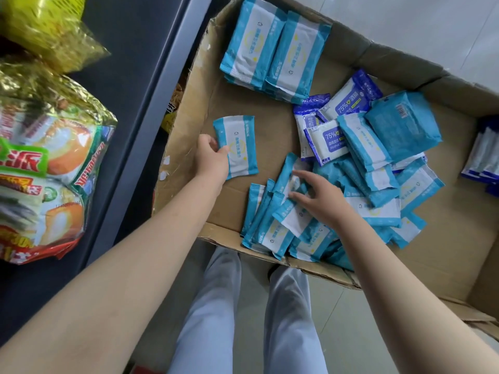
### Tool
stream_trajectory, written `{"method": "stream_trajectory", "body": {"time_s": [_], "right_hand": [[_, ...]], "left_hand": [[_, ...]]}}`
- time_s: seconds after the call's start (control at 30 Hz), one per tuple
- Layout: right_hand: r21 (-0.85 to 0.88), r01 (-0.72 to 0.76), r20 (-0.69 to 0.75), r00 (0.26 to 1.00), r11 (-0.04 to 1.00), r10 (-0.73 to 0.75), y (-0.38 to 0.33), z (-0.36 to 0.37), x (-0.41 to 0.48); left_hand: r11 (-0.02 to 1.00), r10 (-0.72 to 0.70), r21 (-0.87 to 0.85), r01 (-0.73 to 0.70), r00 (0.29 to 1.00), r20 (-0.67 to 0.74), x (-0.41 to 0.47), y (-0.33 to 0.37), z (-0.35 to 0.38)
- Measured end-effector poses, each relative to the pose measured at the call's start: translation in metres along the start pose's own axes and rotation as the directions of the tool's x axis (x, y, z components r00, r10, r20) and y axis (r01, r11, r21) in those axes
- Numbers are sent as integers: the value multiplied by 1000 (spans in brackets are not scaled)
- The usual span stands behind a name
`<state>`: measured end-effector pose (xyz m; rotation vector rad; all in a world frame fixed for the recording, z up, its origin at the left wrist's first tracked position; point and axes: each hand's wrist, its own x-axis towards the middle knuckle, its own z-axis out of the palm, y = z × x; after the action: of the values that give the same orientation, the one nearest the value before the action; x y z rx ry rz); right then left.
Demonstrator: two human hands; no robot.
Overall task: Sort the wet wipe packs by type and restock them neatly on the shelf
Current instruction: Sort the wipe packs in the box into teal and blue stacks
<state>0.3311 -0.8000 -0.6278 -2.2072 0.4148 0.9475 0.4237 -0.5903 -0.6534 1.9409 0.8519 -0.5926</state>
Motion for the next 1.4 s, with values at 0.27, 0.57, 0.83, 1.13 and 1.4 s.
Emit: {"method": "stream_trajectory", "body": {"time_s": [0.27,0.57,0.83,1.13,1.4], "right_hand": [[296,-110,65,993,949,95,0,-7,4],[507,-75,66,997,858,48,-33,3,25],[-140,-286,-189,947,948,259,-40,7,23],[233,-260,-155,941,937,300,-36,7,32],[251,148,-223,971,957,-91,-53,-9,56]], "left_hand": [[982,-62,-168,86,988,142,-13,-23,-24],[945,-110,-288,157,979,171,-22,-42,-39],[930,-94,-343,133,987,127,-19,-39,-44],[933,-73,-343,109,990,117,-14,-33,-43],[924,-19,-378,62,993,118,-15,-21,-45]]}}
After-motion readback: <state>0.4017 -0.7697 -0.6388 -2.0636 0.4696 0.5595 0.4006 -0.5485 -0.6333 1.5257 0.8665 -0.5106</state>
